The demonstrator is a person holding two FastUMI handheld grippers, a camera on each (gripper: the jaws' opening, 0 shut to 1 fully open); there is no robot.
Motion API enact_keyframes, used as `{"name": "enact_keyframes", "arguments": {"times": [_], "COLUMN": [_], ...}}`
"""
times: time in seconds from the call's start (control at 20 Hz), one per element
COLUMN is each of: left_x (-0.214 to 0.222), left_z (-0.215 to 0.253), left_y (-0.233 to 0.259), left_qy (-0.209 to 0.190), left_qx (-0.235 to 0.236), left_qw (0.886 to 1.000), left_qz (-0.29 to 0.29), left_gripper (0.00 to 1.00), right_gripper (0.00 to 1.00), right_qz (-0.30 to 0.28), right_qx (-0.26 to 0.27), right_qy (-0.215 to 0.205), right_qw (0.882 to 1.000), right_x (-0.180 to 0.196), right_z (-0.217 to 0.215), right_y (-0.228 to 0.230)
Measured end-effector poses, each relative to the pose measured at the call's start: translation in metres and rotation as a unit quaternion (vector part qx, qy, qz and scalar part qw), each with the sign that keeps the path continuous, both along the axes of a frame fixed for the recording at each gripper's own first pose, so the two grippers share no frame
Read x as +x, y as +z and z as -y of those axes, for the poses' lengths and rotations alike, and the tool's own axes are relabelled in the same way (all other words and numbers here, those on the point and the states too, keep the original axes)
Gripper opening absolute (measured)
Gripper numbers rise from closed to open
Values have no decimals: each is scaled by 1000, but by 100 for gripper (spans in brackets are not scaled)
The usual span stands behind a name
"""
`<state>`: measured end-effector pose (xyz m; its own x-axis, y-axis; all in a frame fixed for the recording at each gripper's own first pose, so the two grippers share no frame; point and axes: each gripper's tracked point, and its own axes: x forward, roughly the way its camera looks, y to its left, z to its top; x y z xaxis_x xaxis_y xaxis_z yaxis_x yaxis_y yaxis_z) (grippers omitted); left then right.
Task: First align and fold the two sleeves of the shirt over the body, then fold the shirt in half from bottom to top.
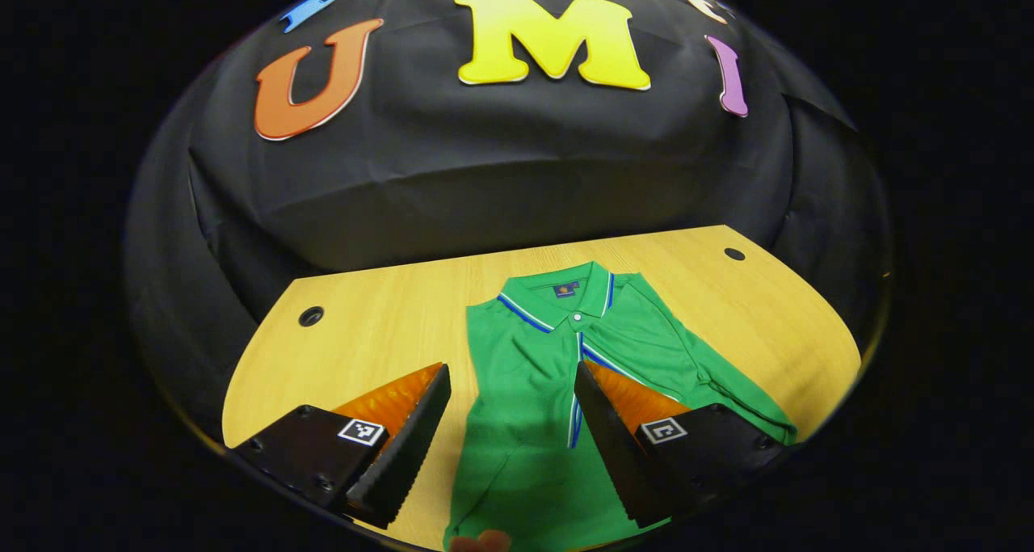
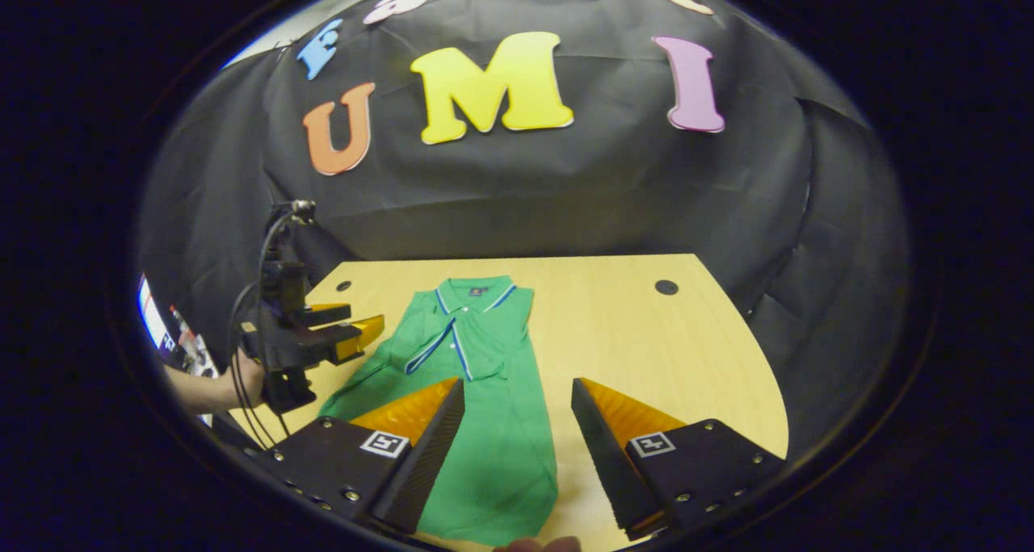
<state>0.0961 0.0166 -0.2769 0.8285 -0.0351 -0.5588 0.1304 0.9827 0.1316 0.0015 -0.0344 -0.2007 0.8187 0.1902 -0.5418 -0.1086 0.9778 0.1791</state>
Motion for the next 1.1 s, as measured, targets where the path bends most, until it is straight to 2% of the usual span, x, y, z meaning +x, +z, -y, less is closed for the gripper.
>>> {"name": "enact_keyframes", "arguments": {"times": [0.15, 0.3, 0.45, 0.55, 0.7, 0.85, 0.95, 1.1], "left_x": [-43, -92, -145, -183, -229, -267, -277, -293], "left_z": [-20, -31, -33, -35, -33, -43, -47, -44], "left_y": [17, 24, 16, 4, -25, -62, -75, -86], "left_qy": [1, 5, 1, -7, -30, -29, -23, -15], "left_qx": [16, 12, -2, -7, -35, -42, -47, -64], "left_qw": [1000, 1000, 999, 998, 991, 981, 976, 970], "left_qz": [2, -8, -38, -67, -127, -186, -209, -233], "left_gripper": [99, 99, 99, 99, 99, 99, 99, 100], "right_gripper": [84, 84, 84, 84, 84, 84, 84, 83], "right_qz": [-2, -14, -32, -35, -51, -105, -138, -170], "right_qx": [-36, -32, -34, -44, -99, -144, -156, -150], "right_qy": [34, 42, 55, 87, 141, 173, 187, 191], "right_qw": [999, 998, 997, 995, 984, 969, 960, 955], "right_x": [-3, -10, -27, -45, -85, -137, -166, -193], "right_z": [-7, -10, -7, -7, 7, 24, 28, 24], "right_y": [-9, -17, -28, -35, -61, -105, -131, -157]}}
